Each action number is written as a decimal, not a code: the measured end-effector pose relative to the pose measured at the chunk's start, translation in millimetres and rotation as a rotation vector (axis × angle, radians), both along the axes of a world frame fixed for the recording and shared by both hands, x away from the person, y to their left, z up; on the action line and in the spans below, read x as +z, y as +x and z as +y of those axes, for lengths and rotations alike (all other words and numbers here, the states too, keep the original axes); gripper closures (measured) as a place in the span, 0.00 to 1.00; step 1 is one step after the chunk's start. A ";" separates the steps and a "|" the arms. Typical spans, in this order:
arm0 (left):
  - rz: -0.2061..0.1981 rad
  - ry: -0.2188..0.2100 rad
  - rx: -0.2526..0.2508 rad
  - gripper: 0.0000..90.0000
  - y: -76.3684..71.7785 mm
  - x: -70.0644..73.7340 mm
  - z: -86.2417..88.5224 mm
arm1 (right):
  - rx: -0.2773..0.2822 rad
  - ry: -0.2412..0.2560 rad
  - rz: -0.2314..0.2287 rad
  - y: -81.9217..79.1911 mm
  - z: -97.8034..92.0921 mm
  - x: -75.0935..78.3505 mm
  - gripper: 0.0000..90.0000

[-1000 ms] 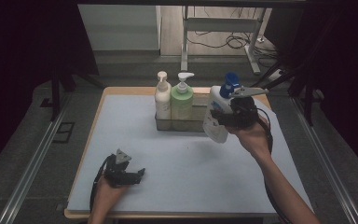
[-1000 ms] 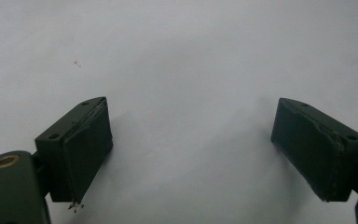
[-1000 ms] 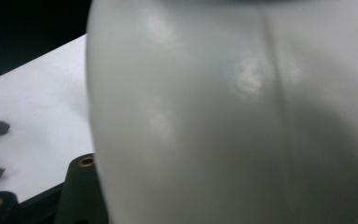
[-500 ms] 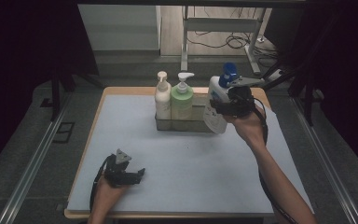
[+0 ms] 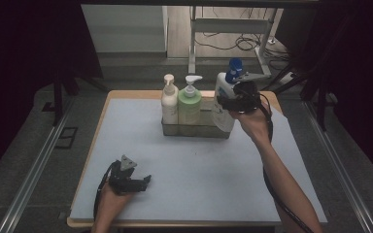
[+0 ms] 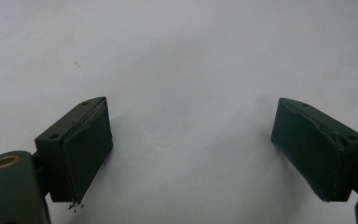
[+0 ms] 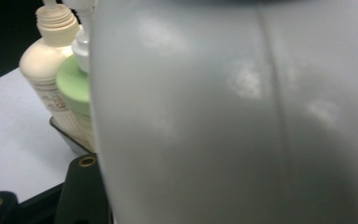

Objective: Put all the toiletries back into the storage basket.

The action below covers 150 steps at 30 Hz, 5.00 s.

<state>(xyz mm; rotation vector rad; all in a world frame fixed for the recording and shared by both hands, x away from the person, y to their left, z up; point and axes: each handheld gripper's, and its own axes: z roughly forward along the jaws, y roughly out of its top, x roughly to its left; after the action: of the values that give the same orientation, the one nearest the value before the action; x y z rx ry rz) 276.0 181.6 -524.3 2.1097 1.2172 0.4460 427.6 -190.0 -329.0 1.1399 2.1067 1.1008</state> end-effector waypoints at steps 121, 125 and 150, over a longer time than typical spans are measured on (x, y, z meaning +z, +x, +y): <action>0.001 0.000 0.000 0.13 -0.1 0.0 -0.1 | 0.010 0.042 0.135 3.0 -32.4 -86.7 0.52; 0.001 0.000 0.001 0.13 -0.2 0.0 -0.2 | 0.003 0.029 0.136 -1.1 -40.8 -87.9 0.58; 0.002 0.000 0.000 0.13 -0.2 0.1 -0.1 | -0.102 -0.005 0.146 32.9 -45.0 -100.5 0.99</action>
<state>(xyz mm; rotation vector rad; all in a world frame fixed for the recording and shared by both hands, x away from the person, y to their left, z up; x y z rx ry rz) 275.9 181.5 -524.2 2.1100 1.2188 0.4441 460.6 -235.1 -429.6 1.3459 2.1324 0.9923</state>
